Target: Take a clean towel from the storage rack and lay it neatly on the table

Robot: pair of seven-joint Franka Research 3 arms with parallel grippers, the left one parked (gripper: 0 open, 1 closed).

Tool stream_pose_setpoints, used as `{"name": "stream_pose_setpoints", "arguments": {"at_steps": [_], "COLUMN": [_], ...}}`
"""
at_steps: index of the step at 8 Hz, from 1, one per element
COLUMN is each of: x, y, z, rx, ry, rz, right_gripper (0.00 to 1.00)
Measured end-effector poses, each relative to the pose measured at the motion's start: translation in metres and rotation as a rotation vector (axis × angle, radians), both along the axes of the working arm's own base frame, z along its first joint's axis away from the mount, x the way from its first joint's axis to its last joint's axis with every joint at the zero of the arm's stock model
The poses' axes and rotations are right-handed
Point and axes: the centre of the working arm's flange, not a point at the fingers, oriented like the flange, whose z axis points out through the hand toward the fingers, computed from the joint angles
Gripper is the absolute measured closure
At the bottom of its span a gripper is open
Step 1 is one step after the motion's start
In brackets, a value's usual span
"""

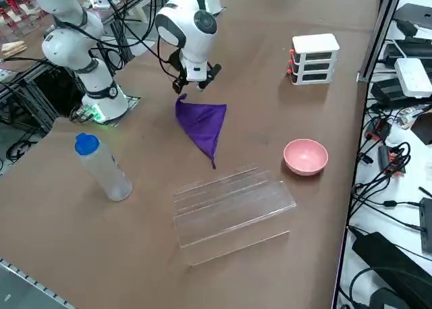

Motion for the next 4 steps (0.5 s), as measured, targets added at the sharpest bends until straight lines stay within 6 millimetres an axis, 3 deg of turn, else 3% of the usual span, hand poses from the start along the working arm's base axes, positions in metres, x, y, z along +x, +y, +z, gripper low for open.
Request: {"name": "stream_pose_setpoints", "arguments": {"at_steps": [2,4], "x": [0.018,0.034], "y": [0.002,0.024], "z": [0.011,0.002], "rx": [-0.003,-0.055], "ry": [-0.098,-0.209], "rz": [-0.026,-0.086], "right_gripper": [0.0,0.01]}}
